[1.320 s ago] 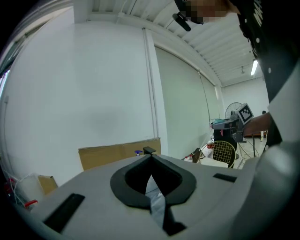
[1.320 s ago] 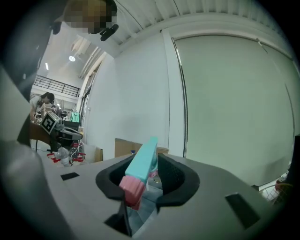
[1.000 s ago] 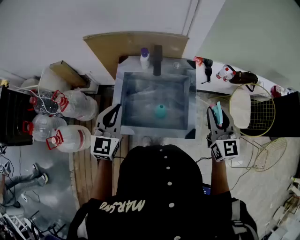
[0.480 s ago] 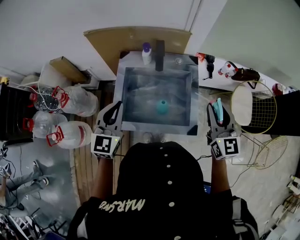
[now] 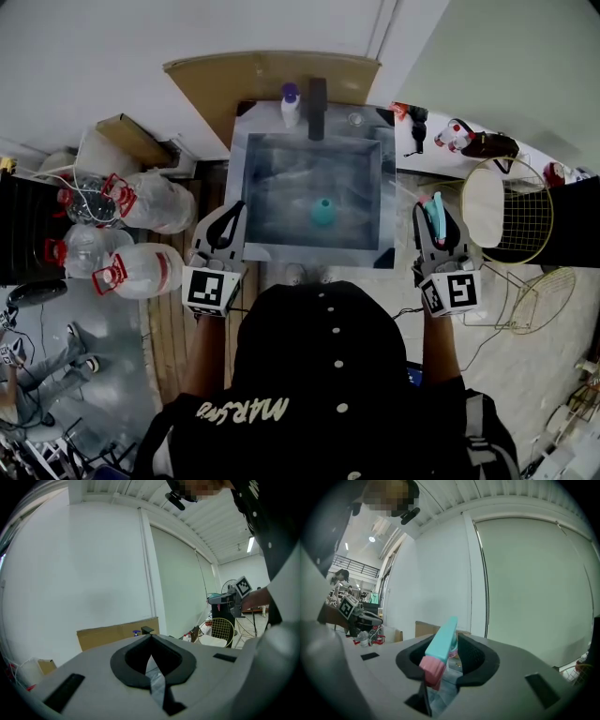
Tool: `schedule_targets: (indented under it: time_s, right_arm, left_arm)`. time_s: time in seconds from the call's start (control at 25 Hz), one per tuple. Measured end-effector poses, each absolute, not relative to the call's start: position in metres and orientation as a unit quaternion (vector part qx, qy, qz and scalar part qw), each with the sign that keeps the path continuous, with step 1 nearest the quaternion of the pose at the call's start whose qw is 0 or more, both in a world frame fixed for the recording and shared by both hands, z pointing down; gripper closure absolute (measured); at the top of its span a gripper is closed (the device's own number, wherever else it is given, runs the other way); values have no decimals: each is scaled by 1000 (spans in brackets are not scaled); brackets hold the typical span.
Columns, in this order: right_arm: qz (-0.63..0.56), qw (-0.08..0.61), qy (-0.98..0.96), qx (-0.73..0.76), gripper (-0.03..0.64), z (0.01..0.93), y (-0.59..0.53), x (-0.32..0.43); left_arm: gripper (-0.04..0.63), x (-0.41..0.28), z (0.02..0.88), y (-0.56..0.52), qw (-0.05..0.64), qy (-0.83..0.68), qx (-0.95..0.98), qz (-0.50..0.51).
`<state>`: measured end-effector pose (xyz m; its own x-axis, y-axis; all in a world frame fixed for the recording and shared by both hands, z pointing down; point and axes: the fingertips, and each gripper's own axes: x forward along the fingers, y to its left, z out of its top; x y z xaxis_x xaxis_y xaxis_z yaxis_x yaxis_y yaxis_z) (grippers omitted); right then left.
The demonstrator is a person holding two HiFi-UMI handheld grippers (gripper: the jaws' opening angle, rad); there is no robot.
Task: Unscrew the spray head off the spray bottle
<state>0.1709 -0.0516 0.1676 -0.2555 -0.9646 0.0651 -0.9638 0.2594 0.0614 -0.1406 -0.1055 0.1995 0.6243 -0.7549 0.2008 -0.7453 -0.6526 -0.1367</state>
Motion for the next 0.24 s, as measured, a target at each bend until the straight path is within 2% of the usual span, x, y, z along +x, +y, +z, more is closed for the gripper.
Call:
schedule_targets:
  time_s: [0.24]
  right_arm:
    - [-6, 46, -795, 605, 472, 167, -53, 168]
  left_arm:
    - [569, -137, 198, -105, 20, 413, -903, -120]
